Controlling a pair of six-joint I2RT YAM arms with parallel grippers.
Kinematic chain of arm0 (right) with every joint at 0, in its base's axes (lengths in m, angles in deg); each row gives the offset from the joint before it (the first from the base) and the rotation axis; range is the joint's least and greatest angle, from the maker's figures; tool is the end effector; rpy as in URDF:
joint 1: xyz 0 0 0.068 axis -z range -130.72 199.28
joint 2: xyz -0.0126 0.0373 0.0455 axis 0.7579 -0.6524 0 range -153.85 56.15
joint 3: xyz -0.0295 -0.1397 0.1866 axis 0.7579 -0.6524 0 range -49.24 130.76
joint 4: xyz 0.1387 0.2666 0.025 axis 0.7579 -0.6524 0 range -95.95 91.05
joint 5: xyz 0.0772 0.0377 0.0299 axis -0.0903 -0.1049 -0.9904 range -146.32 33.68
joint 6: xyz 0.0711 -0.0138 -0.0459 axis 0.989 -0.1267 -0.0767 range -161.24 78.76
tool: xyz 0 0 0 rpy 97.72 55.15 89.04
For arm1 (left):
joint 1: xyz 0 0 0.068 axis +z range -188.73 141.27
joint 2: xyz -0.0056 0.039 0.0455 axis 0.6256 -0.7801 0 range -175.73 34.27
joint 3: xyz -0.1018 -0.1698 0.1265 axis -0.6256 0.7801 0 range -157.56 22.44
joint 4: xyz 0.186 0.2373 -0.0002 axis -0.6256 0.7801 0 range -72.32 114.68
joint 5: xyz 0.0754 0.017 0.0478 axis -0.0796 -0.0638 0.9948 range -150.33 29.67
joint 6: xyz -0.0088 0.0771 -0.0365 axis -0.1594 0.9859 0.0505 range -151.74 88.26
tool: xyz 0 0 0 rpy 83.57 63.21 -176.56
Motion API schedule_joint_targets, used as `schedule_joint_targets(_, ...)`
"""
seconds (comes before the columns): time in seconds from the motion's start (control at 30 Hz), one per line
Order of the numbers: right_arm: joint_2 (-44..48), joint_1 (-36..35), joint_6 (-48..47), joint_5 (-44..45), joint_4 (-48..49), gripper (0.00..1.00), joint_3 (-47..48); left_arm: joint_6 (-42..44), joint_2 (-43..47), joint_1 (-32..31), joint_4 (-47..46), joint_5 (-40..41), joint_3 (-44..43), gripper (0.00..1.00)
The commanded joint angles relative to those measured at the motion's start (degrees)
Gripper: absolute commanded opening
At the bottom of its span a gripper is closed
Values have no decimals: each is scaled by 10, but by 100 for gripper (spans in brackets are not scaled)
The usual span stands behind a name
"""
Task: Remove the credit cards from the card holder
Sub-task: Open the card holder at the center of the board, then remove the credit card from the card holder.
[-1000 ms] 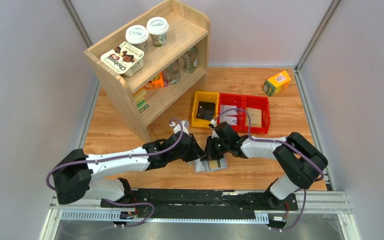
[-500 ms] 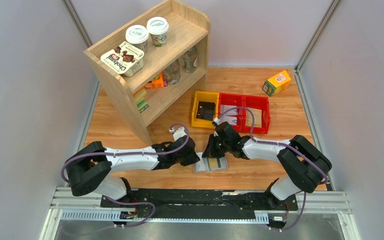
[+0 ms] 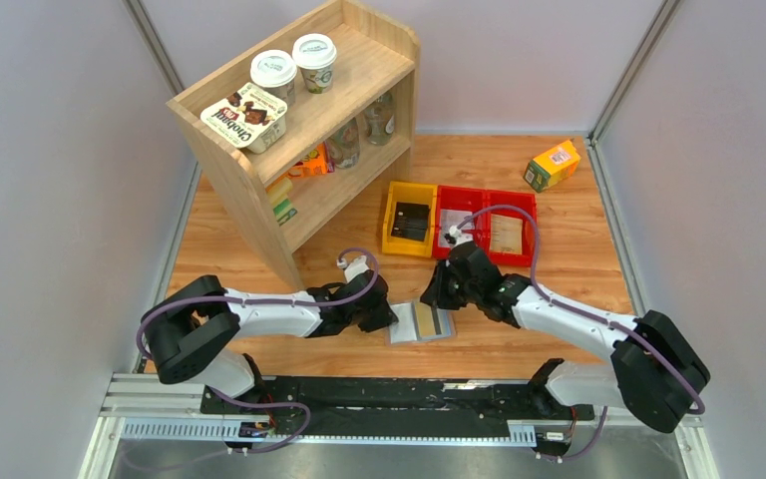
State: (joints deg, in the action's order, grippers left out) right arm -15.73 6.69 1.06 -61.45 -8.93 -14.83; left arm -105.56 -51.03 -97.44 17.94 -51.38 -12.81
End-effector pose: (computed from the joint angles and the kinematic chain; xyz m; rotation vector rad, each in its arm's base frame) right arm 0.2279 0.2187 0.0899 -0.0508 2.5484 0.7538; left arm 0.1799 -0.2734 0.0412 -0.4173 2.5841 -0.7822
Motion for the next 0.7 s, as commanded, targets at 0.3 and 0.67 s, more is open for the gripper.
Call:
schedule_joint_targets(0.3,23,29,1,23,-51,19,-41,47,13,10,-190,-53,26,41)
schedule_joint_targets(0.67,9,35,4,-1,-37,19,-50,35,-62,11,-265,-103,29,45)
